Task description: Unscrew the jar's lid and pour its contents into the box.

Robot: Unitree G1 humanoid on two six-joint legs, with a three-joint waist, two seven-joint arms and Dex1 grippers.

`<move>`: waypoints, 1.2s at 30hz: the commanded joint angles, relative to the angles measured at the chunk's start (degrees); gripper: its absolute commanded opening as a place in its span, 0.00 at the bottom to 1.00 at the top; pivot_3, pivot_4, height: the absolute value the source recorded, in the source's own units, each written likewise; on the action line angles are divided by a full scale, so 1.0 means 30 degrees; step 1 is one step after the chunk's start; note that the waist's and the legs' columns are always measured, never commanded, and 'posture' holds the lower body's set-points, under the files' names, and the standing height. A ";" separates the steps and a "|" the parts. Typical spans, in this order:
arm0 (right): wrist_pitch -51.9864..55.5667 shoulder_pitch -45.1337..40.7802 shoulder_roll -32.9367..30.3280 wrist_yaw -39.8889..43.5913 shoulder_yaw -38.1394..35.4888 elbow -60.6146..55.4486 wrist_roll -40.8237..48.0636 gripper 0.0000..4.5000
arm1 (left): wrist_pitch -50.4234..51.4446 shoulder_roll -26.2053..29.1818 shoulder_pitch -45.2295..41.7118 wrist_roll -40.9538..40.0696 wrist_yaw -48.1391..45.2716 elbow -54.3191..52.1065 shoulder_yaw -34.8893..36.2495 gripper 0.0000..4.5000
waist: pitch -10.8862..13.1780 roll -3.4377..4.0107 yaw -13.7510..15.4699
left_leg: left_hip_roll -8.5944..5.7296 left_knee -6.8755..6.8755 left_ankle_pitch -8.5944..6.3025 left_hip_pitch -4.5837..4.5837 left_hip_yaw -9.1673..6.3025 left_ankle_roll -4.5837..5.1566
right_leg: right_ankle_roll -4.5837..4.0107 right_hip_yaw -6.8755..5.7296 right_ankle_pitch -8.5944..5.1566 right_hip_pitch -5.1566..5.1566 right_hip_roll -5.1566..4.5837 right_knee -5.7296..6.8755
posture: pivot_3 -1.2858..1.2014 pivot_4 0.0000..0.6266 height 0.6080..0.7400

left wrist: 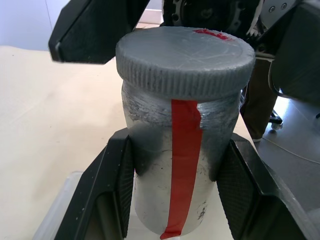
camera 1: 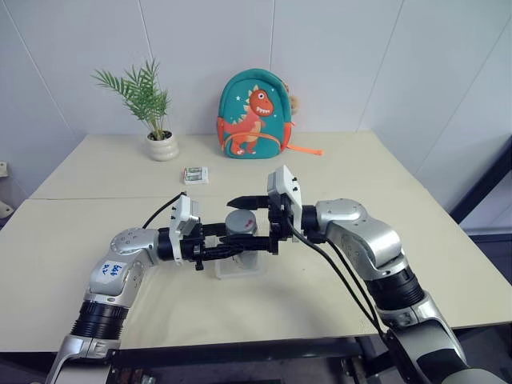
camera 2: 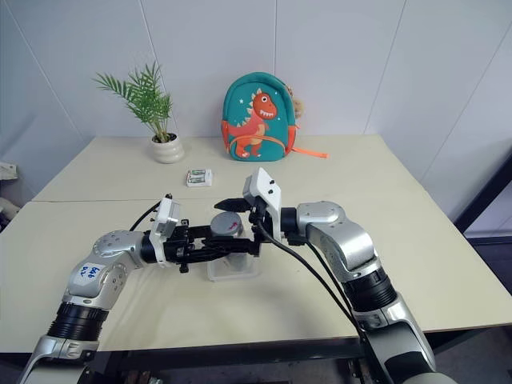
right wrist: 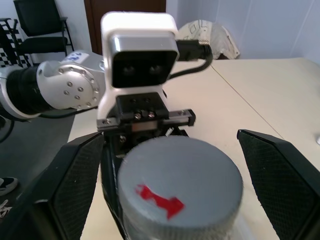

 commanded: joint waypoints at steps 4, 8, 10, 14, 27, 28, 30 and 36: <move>-0.0700 -0.0569 -0.0676 0.0471 -0.1230 0.0668 0.0025 0.99 | -0.0213 -0.0021 -0.0239 -0.0117 -0.0122 -0.0469 0.0113 0.44 | 0.0000 0.0000 0.0005 | 0.0000 -0.0005 0.0000 -0.0001 -0.0001 0.0000 | 0.0000 -0.0001 0.0000 -0.0002 0.0000 -0.0004 | 0.52 0.24 1.00; -0.0637 -0.0313 -0.1510 0.0840 -0.1814 0.0505 0.0214 0.99 | -0.0258 0.0002 -0.0183 -0.0121 -0.0107 -0.0455 0.0123 0.44 | 0.0000 0.0000 0.0024 | 0.0000 -0.0003 0.0000 -0.0003 0.0000 0.0000 | 0.0001 -0.0001 0.0000 0.0000 -0.0001 -0.0005 | 0.52 0.24 1.00; -0.0560 -0.0167 -0.1894 0.0980 -0.1979 0.0465 0.0327 0.99 | -0.0292 0.0008 -0.0153 -0.0118 -0.0111 -0.0443 0.0113 0.44 | 0.0000 0.0000 0.0013 | 0.0000 -0.0002 0.0000 -0.0002 0.0001 0.0000 | 0.0001 -0.0001 0.0000 0.0000 -0.0001 -0.0004 | 0.52 0.24 1.00; -0.0631 0.0109 -0.2727 0.1052 -0.2404 0.0665 0.0423 0.99 | -0.0340 0.0006 -0.0120 -0.0118 -0.0132 -0.0400 0.0110 0.44 | 0.0000 0.0000 0.0011 | 0.0000 -0.0003 0.0000 0.0001 0.0000 0.0000 | 0.0001 -0.0001 0.0000 0.0000 0.0001 -0.0002 | 0.52 0.24 1.00; -0.0164 0.0925 -0.4432 0.1810 -0.3271 0.0485 0.0958 0.99 | -0.0414 0.0071 0.0011 -0.0020 -0.0278 -0.0351 0.0182 0.44 | 0.0001 0.0002 -0.0033 | 0.0001 -0.0003 -0.0002 0.0016 0.0038 0.0004 | 0.0002 0.0039 0.0001 -0.0004 0.0009 0.0002 | 0.52 0.24 1.00; -0.0061 0.0917 -0.4384 0.1897 -0.3261 0.0298 0.1117 0.99 | -0.0419 0.0082 0.0013 -0.0007 -0.0291 -0.0344 0.0183 0.44 | 0.0001 0.0002 -0.0025 | 0.0001 0.0000 -0.0003 0.0016 0.0040 0.0004 | 0.0007 0.0042 0.0003 -0.0001 0.0008 -0.0001 | 0.52 0.24 1.00; 0.0612 0.0839 -0.3974 0.1916 -0.3204 -0.0696 0.1886 0.99 | -0.0411 0.0091 0.0005 0.0014 -0.0289 -0.0337 0.0191 0.44 | 0.0002 0.0002 -0.0025 | 0.0000 0.0002 -0.0003 0.0014 0.0051 0.0004 | 0.0014 0.0057 0.0007 -0.0002 0.0008 -0.0007 | 0.52 0.24 1.00; 0.1582 0.0403 -0.2257 0.0743 -0.2235 -0.2397 0.2289 0.99 | -0.0354 0.0071 -0.0102 0.0065 -0.0285 -0.0294 0.0149 0.44 | 0.0001 0.0002 -0.0035 | 0.0007 0.0002 -0.0005 0.0018 0.0059 0.0008 | 0.0015 0.0068 0.0008 -0.0004 0.0014 0.0001 | 0.52 0.24 1.00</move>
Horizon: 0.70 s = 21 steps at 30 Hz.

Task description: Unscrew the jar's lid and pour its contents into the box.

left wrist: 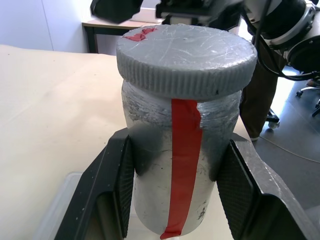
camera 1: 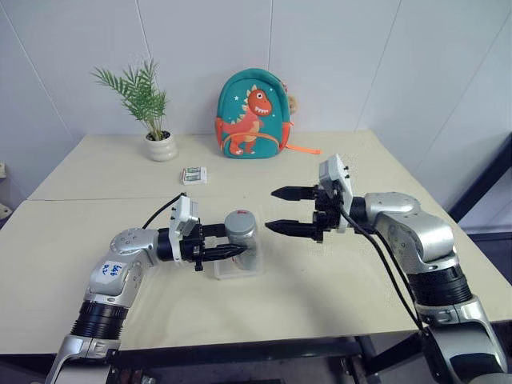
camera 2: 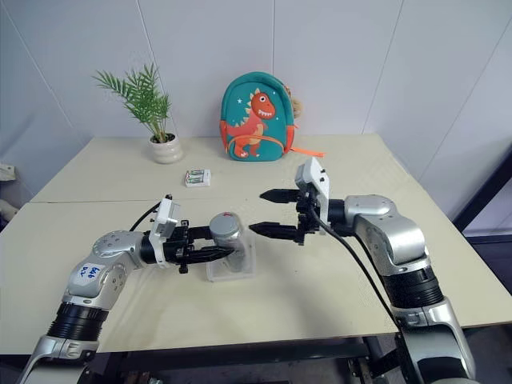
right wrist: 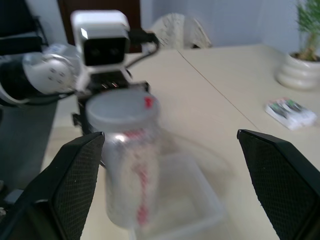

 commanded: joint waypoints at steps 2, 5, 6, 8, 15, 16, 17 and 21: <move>0.0395 -0.0656 0.1129 -0.0823 0.0726 -0.1236 0.0185 0.99 | -0.0308 0.0011 -0.0158 0.0004 -0.0055 -0.0392 0.0103 0.44 | 0.0000 0.0000 0.0012 | 0.0000 0.0007 0.0000 -0.0001 0.0003 0.0000 | 0.0004 0.0002 0.0003 0.0000 -0.0001 -0.0001 | 0.52 0.24 1.00; 0.0430 -0.0944 0.1867 -0.1053 0.1308 -0.1124 0.0008 0.99 | -0.0290 -0.0044 -0.0186 0.0005 -0.0050 -0.0397 0.0089 0.44 | 0.0000 0.0000 0.0026 | 0.0000 0.0013 0.0000 -0.0001 0.0008 0.0000 | 0.0005 0.0007 0.0004 0.0001 -0.0001 -0.0001 | 0.52 0.24 1.00; 0.0403 -0.1001 0.1993 -0.1076 0.1453 -0.1071 -0.0046 0.99 | -0.0285 -0.0058 -0.0190 0.0005 -0.0046 -0.0400 0.0091 0.44 | 0.0000 0.0000 0.0031 | 0.0000 0.0013 0.0000 -0.0002 0.0009 0.0000 | 0.0005 0.0007 0.0004 0.0001 -0.0001 -0.0001 | 0.52 0.24 1.00; 0.0272 -0.1123 0.2345 -0.1164 0.1757 -0.0814 -0.0226 0.99 | -0.0286 -0.0091 -0.0196 0.0007 -0.0026 -0.0410 0.0095 0.44 | 0.0000 0.0000 0.0032 | 0.0000 0.0011 0.0000 -0.0004 0.0008 0.0000 | 0.0006 0.0007 0.0004 0.0000 -0.0002 -0.0004 | 0.52 0.24 1.00; -0.0190 -0.1473 0.2756 -0.1210 0.2168 0.0329 -0.1060 0.99 | -0.0125 -0.0181 -0.0028 -0.0051 0.0122 -0.0735 0.0095 0.44 | 0.0000 0.0000 0.0035 | -0.0001 0.0012 -0.0001 -0.0004 0.0011 0.0000 | 0.0007 0.0007 0.0005 0.0000 -0.0002 -0.0004 | 0.52 0.24 1.00; -0.0241 -0.1524 0.2764 -0.1179 0.2136 0.0497 -0.1146 0.99 | -0.0111 -0.0187 -0.0012 -0.0058 0.0136 -0.0756 0.0093 0.44 | 0.0000 -0.0001 0.0030 | 0.0000 0.0011 -0.0001 -0.0004 0.0012 0.0000 | 0.0007 0.0008 0.0005 0.0000 -0.0002 -0.0004 | 0.52 0.24 1.00; -0.0311 -0.1553 0.2752 -0.1140 0.2105 0.0647 -0.1240 0.99 | -0.0105 -0.0198 -0.0006 -0.0057 0.0150 -0.0773 0.0081 0.44 | 0.0000 0.0000 0.0020 | 0.0000 0.0011 -0.0001 -0.0003 0.0013 0.0000 | 0.0007 0.0008 0.0005 0.0000 -0.0002 -0.0004 | 0.52 0.24 1.00; -0.0674 -0.1679 0.2575 -0.1040 0.1902 0.1252 -0.1603 0.99 | -0.0122 -0.0248 -0.0048 -0.0059 0.0168 -0.0739 0.0069 0.44 | 0.0000 0.0000 0.0019 | 0.0000 0.0008 -0.0002 -0.0003 0.0013 0.0000 | 0.0008 0.0008 0.0005 -0.0002 -0.0001 -0.0003 | 0.52 0.24 1.00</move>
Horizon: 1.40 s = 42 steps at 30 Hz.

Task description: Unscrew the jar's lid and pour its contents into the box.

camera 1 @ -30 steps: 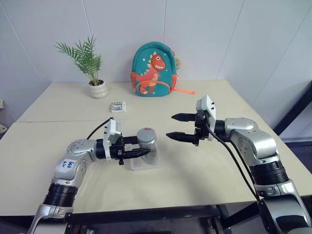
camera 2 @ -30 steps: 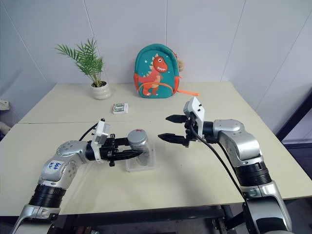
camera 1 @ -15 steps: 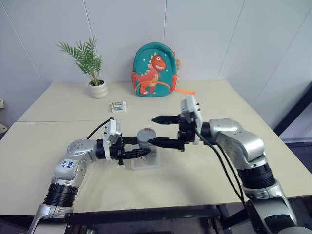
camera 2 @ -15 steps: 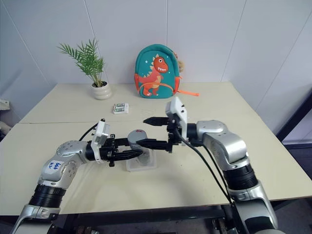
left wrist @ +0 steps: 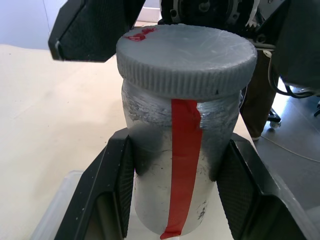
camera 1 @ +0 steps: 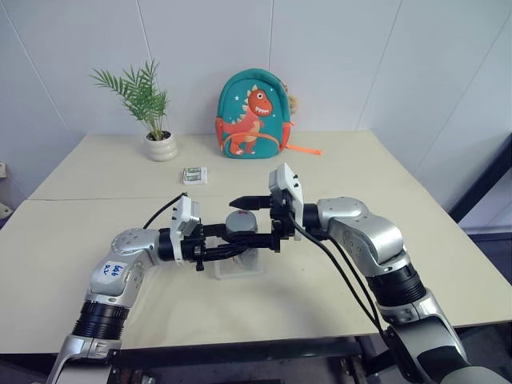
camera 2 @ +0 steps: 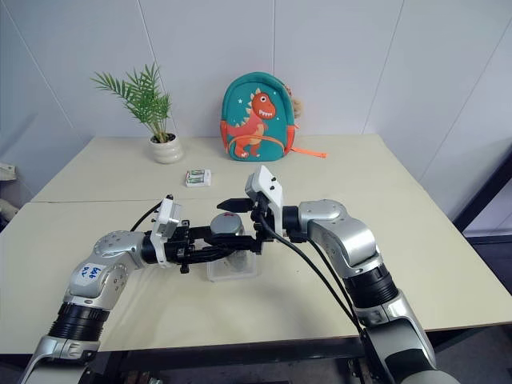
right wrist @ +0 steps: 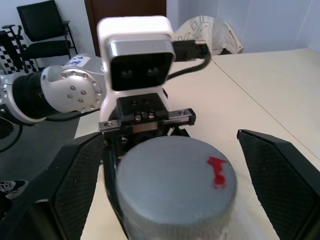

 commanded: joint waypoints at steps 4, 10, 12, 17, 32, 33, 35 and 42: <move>-0.0865 -0.0821 -0.0737 0.0367 -0.0927 0.0695 -0.0347 0.99 | -0.0153 -0.0076 -0.0063 -0.0162 -0.0049 -0.0660 0.0084 0.44 | 0.0000 0.0000 0.0006 | 0.0000 0.0002 0.0000 -0.0001 0.0004 0.0000 | 0.0003 0.0004 0.0002 0.0000 -0.0001 -0.0001 | 0.52 0.24 1.00; -0.0694 -0.0407 -0.2054 0.1325 -0.1493 0.0519 0.0089 0.99 | -0.0124 -0.0031 0.0017 -0.0213 0.0007 -0.0695 0.0131 0.44 | 0.0000 0.0000 0.0012 | 0.0000 0.0001 0.0000 -0.0001 0.0005 0.0000 | 0.0004 0.0004 0.0002 0.0001 -0.0001 -0.0005 | 0.52 0.24 1.00; -0.0663 -0.0260 -0.2330 0.1555 -0.1614 0.0449 0.0272 0.99 | -0.0095 -0.0049 0.0027 -0.0232 0.0033 -0.0724 0.0139 0.44 | 0.0000 0.0000 0.0007 | 0.0000 0.0000 0.0000 -0.0001 0.0006 0.0000 | 0.0004 0.0005 0.0002 0.0001 0.0000 -0.0006 | 0.52 0.24 1.00; -0.0826 -0.0168 -0.2629 0.1690 -0.1782 0.0795 0.0212 0.99 | -0.0107 -0.0032 0.0012 -0.0205 0.0015 -0.0685 0.0152 0.44 | 0.0000 0.0000 -0.0012 | 0.0000 0.0001 -0.0001 0.0004 0.0009 0.0000 | 0.0004 0.0010 0.0002 0.0000 0.0001 -0.0001 | 0.52 0.24 1.00; -0.0922 -0.0039 -0.3237 0.2254 -0.2455 0.1651 0.0239 0.99 | -0.0142 -0.0035 0.0017 -0.0138 0.0013 -0.0659 0.0209 0.44 | 0.0000 -0.0001 0.0004 | -0.0001 0.0003 -0.0001 0.0004 0.0018 0.0001 | 0.0007 0.0021 0.0004 0.0000 0.0001 -0.0004 | 0.52 0.24 1.00; -0.0834 -0.0019 -0.3325 0.2421 -0.2517 0.1589 0.0387 0.99 | -0.0129 -0.0027 0.0024 -0.0146 0.0018 -0.0671 0.0220 0.44 | 0.0000 -0.0001 0.0005 | -0.0001 0.0004 -0.0002 0.0003 0.0020 0.0001 | 0.0011 0.0023 0.0006 0.0000 0.0000 -0.0008 | 0.52 0.24 1.00; -0.0713 0.0026 -0.3465 0.2714 -0.2593 0.1467 0.0587 0.99 | -0.0124 0.0000 0.0043 -0.0144 0.0007 -0.0694 0.0224 0.44 | 0.0000 0.0000 0.0013 | -0.0001 0.0003 -0.0002 0.0002 0.0025 0.0000 | 0.0013 0.0030 0.0007 0.0000 0.0000 -0.0012 | 0.52 0.24 1.00; 0.0307 0.0141 -0.3327 0.3036 -0.2781 0.0093 0.1775 0.99 | -0.0060 0.0094 0.0154 -0.0162 -0.0014 -0.0768 0.0266 0.44 | 0.0000 0.0000 -0.0012 | -0.0001 0.0001 -0.0004 0.0003 0.0027 0.0002 | 0.0014 0.0036 0.0008 -0.0002 0.0001 -0.0010 | 0.52 0.24 1.00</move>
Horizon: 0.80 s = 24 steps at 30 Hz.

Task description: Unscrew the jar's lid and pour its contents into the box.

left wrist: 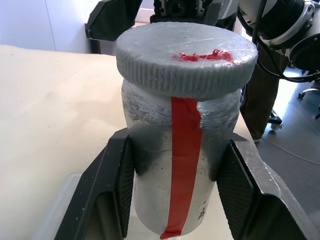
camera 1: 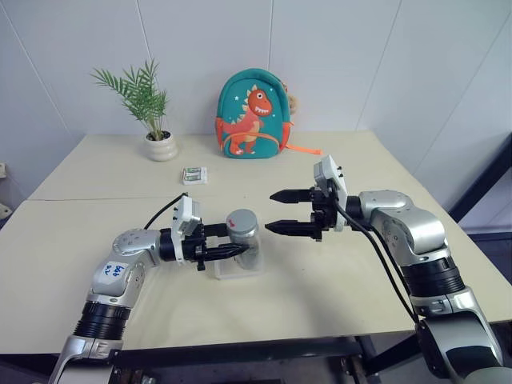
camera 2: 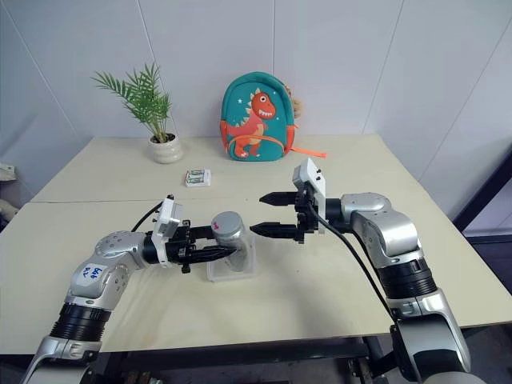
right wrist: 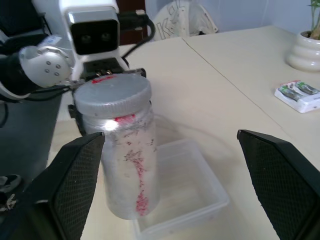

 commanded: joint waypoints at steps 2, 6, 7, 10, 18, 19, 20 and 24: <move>0.0594 -0.0164 0.0397 -0.0212 -0.0419 -0.1943 0.1096 0.99 | -0.0057 0.0231 0.0154 -0.0227 -0.0116 -0.0780 0.0204 0.44 | 0.0000 0.0000 -0.0002 | 0.0000 0.0000 0.0000 0.0003 0.0001 0.0000 | 0.0000 0.0001 0.0000 0.0001 0.0001 0.0002 | 0.52 0.24 1.00; 0.0953 -0.0235 0.1122 -0.0672 0.0011 -0.2593 0.1228 0.99 | 0.0004 0.0301 0.0181 -0.0184 -0.0117 -0.0828 0.0176 0.44 | 0.0000 0.0000 0.0006 | 0.0000 0.0003 0.0000 0.0003 0.0001 0.0000 | 0.0003 0.0003 0.0002 0.0000 0.0000 0.0004 | 0.52 0.24 1.00; 0.0970 -0.0281 0.1361 -0.0813 0.0155 -0.2640 0.1145 0.99 | -0.0019 0.0322 0.0189 -0.0126 -0.0080 -0.0825 0.0165 0.44 | 0.0000 0.0000 0.0007 | 0.0000 0.0003 0.0000 0.0003 0.0001 0.0000 | 0.0003 0.0003 0.0002 0.0001 0.0000 0.0004 | 0.52 0.24 1.00; 0.0919 -0.0333 0.1868 -0.1048 0.0569 -0.2741 0.0949 0.99 | -0.0185 0.0366 0.0197 0.0060 -0.0002 -0.0797 0.0123 0.44 | 0.0000 0.0000 0.0004 | 0.0000 0.0005 0.0000 0.0002 0.0004 0.0000 | 0.0005 0.0008 0.0003 0.0001 0.0000 0.0002 | 0.52 0.24 1.00; 0.0525 -0.0528 0.2709 -0.1583 0.1449 -0.2242 0.0224 0.99 | -0.0334 0.0396 0.0070 0.0396 0.0015 -0.0630 -0.0026 0.44 | -0.0001 0.0000 0.0009 | 0.0000 0.0004 0.0000 0.0001 0.0005 0.0000 | 0.0006 0.0008 0.0004 0.0001 0.0000 0.0002 | 0.52 0.24 1.00; 0.0499 -0.0538 0.2773 -0.1617 0.1487 -0.2196 0.0174 0.99 | -0.0342 0.0395 0.0065 0.0408 0.0009 -0.0623 -0.0029 0.44 | 0.0000 0.0000 0.0006 | 0.0000 0.0004 0.0000 0.0001 0.0005 0.0000 | 0.0006 0.0008 0.0004 0.0000 0.0000 0.0002 | 0.52 0.24 1.00; 0.0470 -0.0545 0.2846 -0.1650 0.1523 -0.2145 0.0113 0.99 | -0.0347 0.0393 0.0057 0.0410 0.0006 -0.0612 -0.0032 0.44 | -0.0001 0.0000 0.0006 | 0.0000 0.0004 0.0000 0.0002 0.0005 -0.0001 | 0.0007 0.0008 0.0004 0.0001 0.0000 0.0002 | 0.52 0.24 1.00; 0.0365 -0.0575 0.3094 -0.1735 0.1566 -0.1892 -0.0094 0.99 | -0.0338 0.0387 0.0034 0.0398 -0.0014 -0.0594 -0.0046 0.44 | 0.0000 0.0000 0.0011 | 0.0000 0.0004 0.0000 0.0001 0.0004 0.0000 | 0.0007 0.0008 0.0004 0.0000 0.0000 0.0003 | 0.52 0.24 1.00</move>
